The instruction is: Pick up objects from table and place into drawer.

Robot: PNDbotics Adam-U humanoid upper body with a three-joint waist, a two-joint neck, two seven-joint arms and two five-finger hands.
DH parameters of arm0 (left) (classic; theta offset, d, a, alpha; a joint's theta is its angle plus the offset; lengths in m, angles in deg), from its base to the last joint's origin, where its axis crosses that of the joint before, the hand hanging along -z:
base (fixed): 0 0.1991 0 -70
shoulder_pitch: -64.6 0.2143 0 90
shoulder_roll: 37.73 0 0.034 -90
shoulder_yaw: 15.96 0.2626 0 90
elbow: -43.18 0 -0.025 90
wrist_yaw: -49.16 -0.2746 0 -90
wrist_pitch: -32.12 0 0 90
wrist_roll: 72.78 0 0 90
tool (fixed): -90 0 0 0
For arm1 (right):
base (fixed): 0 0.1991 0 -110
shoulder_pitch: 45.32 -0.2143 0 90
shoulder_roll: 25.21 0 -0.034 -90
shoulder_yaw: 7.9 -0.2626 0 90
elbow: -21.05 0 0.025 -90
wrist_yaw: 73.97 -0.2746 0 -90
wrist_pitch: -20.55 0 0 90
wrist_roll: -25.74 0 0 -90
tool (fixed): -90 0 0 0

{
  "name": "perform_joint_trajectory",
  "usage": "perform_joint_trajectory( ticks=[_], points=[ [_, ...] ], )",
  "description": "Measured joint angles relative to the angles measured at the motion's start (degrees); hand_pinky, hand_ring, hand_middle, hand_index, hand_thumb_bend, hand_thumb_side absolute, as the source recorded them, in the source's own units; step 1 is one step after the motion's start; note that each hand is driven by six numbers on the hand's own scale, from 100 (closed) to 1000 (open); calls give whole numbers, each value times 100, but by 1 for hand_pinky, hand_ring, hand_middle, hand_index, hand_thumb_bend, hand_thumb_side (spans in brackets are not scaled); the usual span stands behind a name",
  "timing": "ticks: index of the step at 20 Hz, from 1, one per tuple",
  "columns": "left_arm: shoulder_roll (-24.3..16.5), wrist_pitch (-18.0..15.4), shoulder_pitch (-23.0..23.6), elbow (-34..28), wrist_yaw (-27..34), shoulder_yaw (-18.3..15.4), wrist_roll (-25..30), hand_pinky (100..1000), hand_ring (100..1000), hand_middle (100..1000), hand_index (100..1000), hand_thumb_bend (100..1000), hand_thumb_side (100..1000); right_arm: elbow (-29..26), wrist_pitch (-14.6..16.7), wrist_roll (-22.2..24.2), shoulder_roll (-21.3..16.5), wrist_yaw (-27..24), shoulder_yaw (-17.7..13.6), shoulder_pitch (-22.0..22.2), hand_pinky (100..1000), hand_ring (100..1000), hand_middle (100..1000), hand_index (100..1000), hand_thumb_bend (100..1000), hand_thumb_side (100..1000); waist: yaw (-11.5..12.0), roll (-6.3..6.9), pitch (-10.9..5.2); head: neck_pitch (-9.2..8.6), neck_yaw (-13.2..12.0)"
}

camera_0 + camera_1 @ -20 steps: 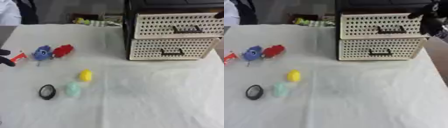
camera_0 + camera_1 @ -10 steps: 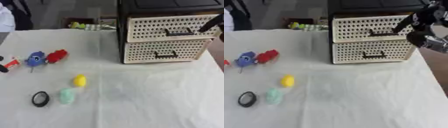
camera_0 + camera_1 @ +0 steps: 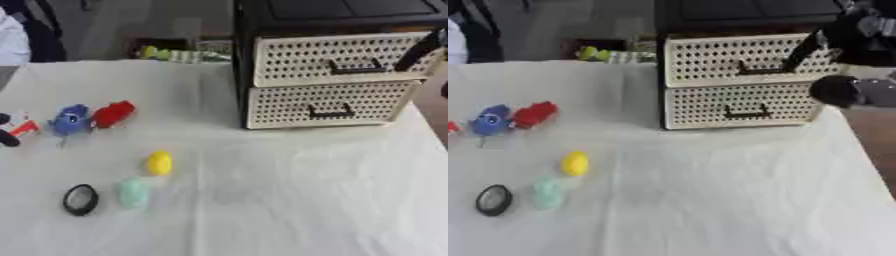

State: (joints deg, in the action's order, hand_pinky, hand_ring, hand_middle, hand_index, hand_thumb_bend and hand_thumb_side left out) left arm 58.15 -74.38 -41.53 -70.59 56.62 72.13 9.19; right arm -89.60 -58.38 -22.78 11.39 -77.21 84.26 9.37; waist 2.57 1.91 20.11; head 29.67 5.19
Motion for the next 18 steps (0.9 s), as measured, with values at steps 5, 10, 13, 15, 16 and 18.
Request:
perform_joint_trajectory(
  ticks=[5, 10, 13, 15, 16, 18],
  points=[
    [0, 24, 0, 0, 14, 3, 24, 416, 580, 617, 782, 100, 886, 300, 117, 579, 64, -166, 156, -323, 100, 100, 100, 883, 817, 754, -1, -30, -28, 0, 0],
    [-1, 40, 1, 0, 26, 5, 40, 416, 580, 617, 783, 100, 887, 585, -3, 965, 208, -292, 305, -661, 100, 100, 100, 885, 830, 663, -2, -30, -30, 1, 1],
    [-1, 41, 1, 0, 35, 6, 42, 415, 580, 617, 783, 100, 887, 712, -202, 1032, 285, -187, 399, -824, 100, 100, 100, 884, 819, 638, -4, -30, -31, 2, 0],
    [-1, 48, 1, 0, 37, 9, 48, 415, 580, 617, 783, 100, 887, 799, -390, 1036, 352, -21, 466, -949, 100, 100, 100, 882, 808, 632, -6, -29, -32, 3, -4],
    [-1, 52, 1, 0, 37, 16, 52, 415, 580, 617, 783, 100, 888, 841, -484, 1030, 391, 72, 508, -1011, 100, 100, 100, 882, 802, 623, -6, -29, -32, 4, -5],
    [-1, 58, 1, 0, 38, 26, 58, 415, 580, 617, 783, 100, 889, 924, -648, 1021, 484, 223, 604, -1137, 100, 100, 100, 882, 791, 617, -5, -26, -32, 4, -5]
  ],
)
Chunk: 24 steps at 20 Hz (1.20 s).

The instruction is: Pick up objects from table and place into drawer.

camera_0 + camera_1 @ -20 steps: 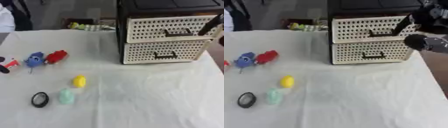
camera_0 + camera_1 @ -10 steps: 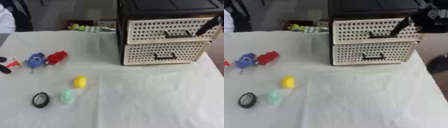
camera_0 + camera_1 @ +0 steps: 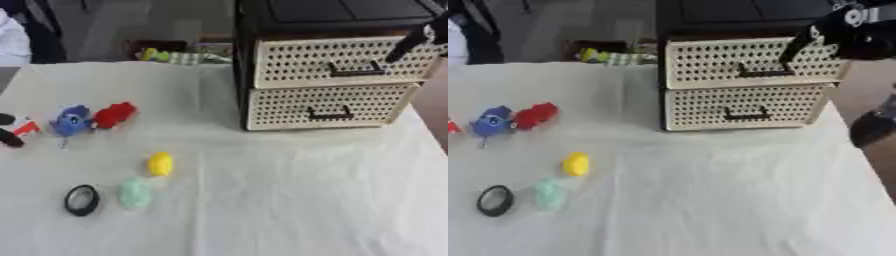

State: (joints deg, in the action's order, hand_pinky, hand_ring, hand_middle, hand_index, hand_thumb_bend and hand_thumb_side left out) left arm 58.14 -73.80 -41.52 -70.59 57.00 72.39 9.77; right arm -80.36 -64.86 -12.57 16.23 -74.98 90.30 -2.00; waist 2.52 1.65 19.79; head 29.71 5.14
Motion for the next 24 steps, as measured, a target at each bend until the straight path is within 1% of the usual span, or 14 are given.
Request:
perform_joint_trajectory(
  ticks=[6, 11, 18, 24],
  points=[
    [0, 7, 2, 0, 0, 9, 7, 415, 580, 617, 783, 100, 893, 205, -278, -37, 248, 325, 224, -320, 100, 100, 100, 881, 784, 625, 4, 8, 0, 0, 5],
    [3, 26, 2, 0, 0, 10, 26, 416, 580, 618, 783, 100, 891, 362, -395, -94, 437, 632, 399, -525, 100, 100, 100, 880, 784, 622, 12, 18, 0, 0, 37],
    [8, 30, 2, 0, 3, 11, 31, 416, 580, 618, 783, 100, 894, 658, -419, -84, 720, 1115, 624, -727, 100, 100, 100, 880, 786, 615, 38, 37, 0, -6, 143],
    [14, 39, 5, 0, 7, 11, 40, 416, 580, 618, 783, 100, 895, 889, -381, -115, 878, 1509, 742, -777, 100, 100, 100, 879, 783, 613, 73, 47, 2, -10, 189]
  ],
)
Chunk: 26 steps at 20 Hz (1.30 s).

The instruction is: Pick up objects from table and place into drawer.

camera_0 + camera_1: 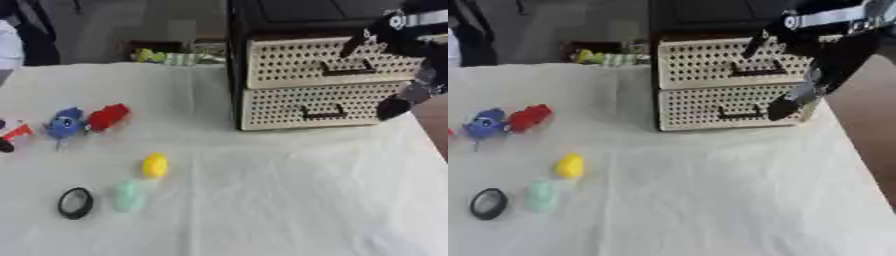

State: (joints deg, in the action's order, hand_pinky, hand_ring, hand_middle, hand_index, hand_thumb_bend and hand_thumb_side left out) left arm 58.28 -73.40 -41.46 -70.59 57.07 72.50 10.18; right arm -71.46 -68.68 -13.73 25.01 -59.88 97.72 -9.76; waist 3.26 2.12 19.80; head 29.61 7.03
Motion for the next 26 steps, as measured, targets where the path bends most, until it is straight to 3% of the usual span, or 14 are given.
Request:
perform_joint_trajectory(
  ticks=[10, 26],
  points=[
    [45, 17, 1, 0, 2, 2, 18, 416, 580, 619, 781, 100, 898, 138, 81, -122, 83, 496, 70, -4, 100, 100, 100, 873, 779, 607, 17, 3, 8, -1, 16],
    [48, 41, 2, 0, 2, 3, 42, 417, 580, 620, 779, 100, 901, 77, 143, -214, -2, 824, 65, 210, 100, 100, 100, 866, 764, 608, -8, -7, 24, -1, 16]
  ],
)
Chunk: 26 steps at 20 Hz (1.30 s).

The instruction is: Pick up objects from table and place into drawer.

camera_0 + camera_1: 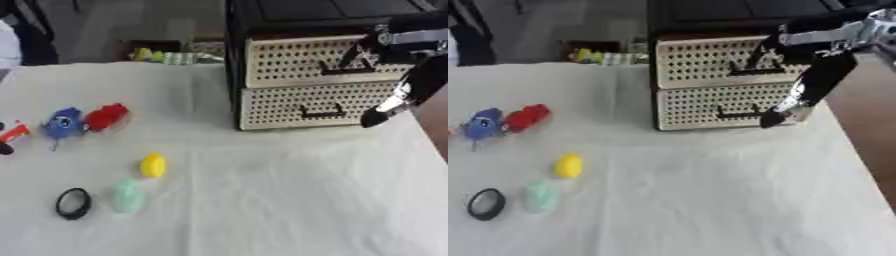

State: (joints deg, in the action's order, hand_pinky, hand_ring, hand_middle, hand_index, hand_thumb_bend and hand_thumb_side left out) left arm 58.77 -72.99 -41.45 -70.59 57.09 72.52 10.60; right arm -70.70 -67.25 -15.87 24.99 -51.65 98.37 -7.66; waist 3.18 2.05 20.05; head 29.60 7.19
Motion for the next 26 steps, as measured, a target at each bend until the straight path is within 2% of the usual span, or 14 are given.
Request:
perform_joint_trajectory(
  ticks=[17, 26],
  points=[
    [29, 18, 0, 0, 53, 29, 17, 417, 580, 619, 777, 100, 906, -34, 81, -65, -17, 301, -20, 93, 100, 100, 100, 869, 756, 609, 9, -2, 1, -52, 1],
    [47, 28, 0, 0, 58, 30, 26, 417, 580, 620, 777, 100, 905, -54, 52, -377, -17, 590, 76, 144, 100, 100, 100, 871, 740, 621, 33, 1, 22, -54, 5]
  ],
)
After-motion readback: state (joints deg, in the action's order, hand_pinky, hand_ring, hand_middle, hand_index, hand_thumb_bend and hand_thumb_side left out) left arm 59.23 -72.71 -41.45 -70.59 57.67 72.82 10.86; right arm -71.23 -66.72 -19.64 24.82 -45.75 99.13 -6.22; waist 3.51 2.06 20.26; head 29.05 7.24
